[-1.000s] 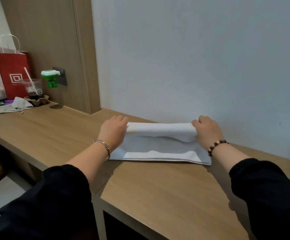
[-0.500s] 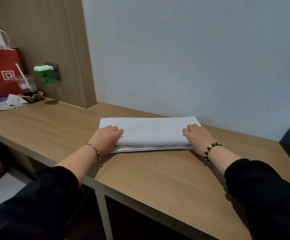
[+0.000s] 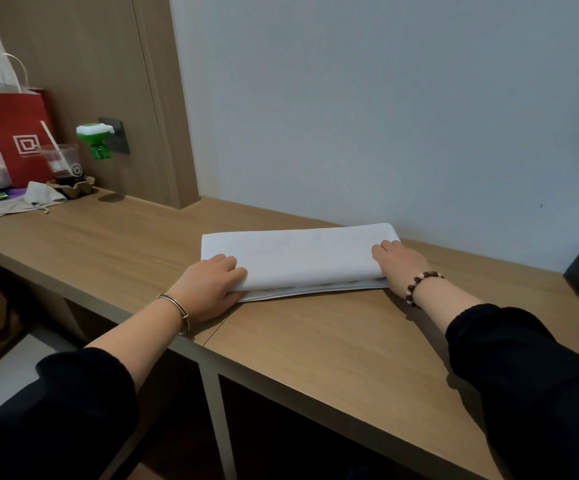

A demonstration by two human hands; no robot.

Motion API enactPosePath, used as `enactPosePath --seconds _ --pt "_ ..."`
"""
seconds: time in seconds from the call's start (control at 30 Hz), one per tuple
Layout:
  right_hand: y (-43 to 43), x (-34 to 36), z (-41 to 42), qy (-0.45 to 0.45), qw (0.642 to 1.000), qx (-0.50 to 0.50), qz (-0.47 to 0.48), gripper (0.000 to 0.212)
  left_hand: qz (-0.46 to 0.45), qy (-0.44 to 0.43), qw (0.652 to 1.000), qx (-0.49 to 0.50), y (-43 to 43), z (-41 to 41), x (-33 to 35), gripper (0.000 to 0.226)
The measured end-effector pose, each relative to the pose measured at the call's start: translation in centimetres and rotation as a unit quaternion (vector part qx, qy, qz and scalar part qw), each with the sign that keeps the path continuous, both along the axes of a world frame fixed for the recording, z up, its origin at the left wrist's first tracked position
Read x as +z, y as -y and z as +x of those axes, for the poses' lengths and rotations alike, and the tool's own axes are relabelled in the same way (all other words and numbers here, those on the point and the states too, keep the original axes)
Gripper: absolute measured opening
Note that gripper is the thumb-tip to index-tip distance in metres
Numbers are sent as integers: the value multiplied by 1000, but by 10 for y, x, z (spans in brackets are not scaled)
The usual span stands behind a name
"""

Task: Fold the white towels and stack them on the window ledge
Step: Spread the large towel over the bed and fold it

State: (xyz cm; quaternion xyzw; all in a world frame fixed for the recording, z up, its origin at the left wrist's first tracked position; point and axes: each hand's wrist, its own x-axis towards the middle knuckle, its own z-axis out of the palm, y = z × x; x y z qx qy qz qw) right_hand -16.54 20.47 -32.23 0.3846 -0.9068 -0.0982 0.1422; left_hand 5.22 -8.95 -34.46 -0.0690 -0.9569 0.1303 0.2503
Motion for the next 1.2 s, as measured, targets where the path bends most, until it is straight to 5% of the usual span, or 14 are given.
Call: enactPosePath --seconds 0.13,0.23,0.33,0.43,0.53,0.73,1.2 --pt "3 17 4 82 994 -5 67 37 68 25 997 34 -16 5 8 39" --pt "6 38 16 119 985 -10 128 14 143 119 975 119 -31 -3 32 48" --pt "12 57 31 168 967 -53 183 49 225 103 958 146 -50 -18 49 42" --pt "36 60 44 124 990 -14 65 54 197 44 967 157 -63 -42 49 30" --pt "65 45 47 111 992 24 -60 47 181 163 943 226 -70 -63 36 48" --pt "67 -6 17 230 971 -54 -34 57 203 231 907 286 -61 -69 9 59" --pt "44 -17 -15 183 956 -204 -105 62 292 185 859 377 -17 -35 4 62"
